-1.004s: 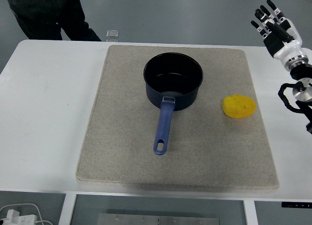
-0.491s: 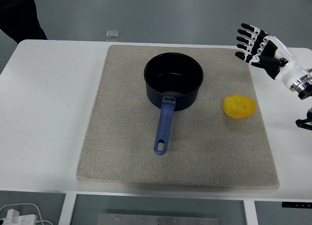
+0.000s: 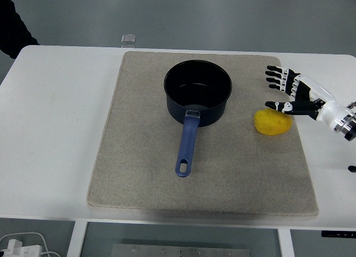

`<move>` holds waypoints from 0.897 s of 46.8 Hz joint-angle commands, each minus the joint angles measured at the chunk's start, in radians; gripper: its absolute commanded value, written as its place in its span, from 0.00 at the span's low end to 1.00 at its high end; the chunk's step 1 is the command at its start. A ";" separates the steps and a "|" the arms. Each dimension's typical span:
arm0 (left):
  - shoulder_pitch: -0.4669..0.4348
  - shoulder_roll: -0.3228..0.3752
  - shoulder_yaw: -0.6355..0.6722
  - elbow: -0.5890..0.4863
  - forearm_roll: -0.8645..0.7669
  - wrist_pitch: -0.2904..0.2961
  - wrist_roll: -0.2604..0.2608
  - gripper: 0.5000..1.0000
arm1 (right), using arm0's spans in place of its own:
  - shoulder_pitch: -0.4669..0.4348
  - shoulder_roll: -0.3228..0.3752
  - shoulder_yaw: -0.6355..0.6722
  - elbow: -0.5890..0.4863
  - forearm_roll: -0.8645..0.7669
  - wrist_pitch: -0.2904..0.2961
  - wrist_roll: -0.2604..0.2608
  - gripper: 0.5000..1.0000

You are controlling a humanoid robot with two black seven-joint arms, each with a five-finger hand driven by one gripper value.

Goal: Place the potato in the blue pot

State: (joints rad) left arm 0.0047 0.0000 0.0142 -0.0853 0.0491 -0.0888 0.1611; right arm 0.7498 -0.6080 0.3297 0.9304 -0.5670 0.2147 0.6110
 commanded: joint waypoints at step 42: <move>0.000 0.000 0.001 -0.002 0.000 0.000 0.000 0.99 | -0.035 -0.056 -0.064 0.011 -0.198 -0.100 0.000 0.83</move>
State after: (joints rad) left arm 0.0045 0.0000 0.0158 -0.0883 0.0489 -0.0889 0.1611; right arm 0.7161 -0.6667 0.2648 0.9418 -0.7655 0.1195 0.6109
